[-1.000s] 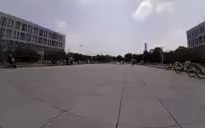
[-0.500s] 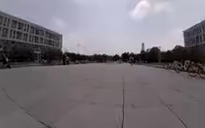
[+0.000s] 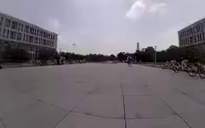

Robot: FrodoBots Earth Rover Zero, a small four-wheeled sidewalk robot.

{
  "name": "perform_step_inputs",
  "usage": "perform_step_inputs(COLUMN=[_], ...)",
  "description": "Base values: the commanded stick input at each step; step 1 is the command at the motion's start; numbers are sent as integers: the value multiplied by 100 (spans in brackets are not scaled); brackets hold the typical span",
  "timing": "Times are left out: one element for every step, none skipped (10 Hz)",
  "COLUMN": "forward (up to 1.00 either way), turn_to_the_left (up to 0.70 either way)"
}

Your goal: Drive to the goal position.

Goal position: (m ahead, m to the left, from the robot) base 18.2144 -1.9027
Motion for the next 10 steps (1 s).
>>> perform_step_inputs(forward=[70,70,70,70,70,70,70,70,70,70], turn_to_the_left=[0,0,0,0,0,0,0,-2,-14,-14])
